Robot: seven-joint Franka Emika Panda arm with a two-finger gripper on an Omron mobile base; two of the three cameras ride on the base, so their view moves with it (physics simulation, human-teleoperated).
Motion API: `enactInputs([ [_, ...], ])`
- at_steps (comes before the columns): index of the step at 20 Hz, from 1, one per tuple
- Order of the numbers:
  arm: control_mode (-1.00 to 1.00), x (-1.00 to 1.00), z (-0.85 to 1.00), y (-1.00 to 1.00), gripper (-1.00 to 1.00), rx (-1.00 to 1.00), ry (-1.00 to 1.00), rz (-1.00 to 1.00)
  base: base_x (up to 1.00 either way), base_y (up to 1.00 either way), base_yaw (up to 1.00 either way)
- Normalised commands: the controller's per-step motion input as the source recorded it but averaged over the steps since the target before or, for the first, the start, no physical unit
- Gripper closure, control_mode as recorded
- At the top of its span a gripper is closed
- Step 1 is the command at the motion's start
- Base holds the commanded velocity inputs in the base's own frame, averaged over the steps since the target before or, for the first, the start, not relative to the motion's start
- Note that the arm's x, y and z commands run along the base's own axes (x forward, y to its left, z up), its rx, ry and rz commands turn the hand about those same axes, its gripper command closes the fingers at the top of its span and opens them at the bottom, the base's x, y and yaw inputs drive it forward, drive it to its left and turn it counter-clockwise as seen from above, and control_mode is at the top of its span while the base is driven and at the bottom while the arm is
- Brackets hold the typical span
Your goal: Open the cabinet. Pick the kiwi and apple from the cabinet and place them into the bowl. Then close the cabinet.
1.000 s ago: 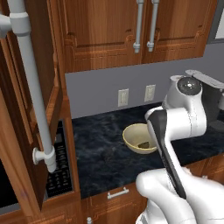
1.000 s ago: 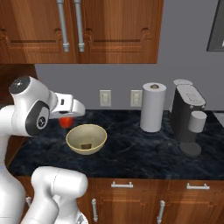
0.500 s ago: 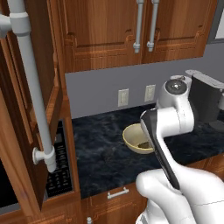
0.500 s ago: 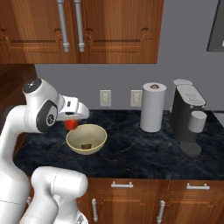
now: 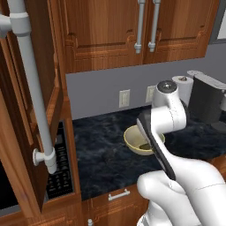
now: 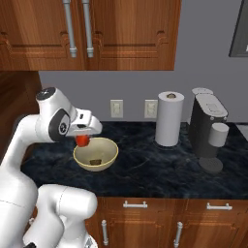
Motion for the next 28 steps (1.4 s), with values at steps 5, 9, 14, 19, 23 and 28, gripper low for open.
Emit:
enactInputs([
  [5,-1.00,0.25,-0.24,0.00,1.00,0.00,0.08,-0.03,0.00,0.00,0.00],
  [9,-1.00,0.27,-0.27,0.00,1.00,0.00,0.06,-0.03,0.00,0.00,0.00],
  [14,-1.00,0.26,-0.29,0.00,1.00,0.00,0.05,-0.03,0.00,0.00,0.00],
  [19,-1.00,0.25,-0.28,0.00,1.00,0.00,0.04,-0.03,0.00,0.00,0.00],
  [23,-1.00,0.25,-0.26,0.00,1.00,0.00,0.03,-0.02,0.00,0.00,0.00],
  [28,-1.00,0.24,-0.25,0.00,1.00,0.00,0.04,-0.02,0.00,0.00,0.00],
])
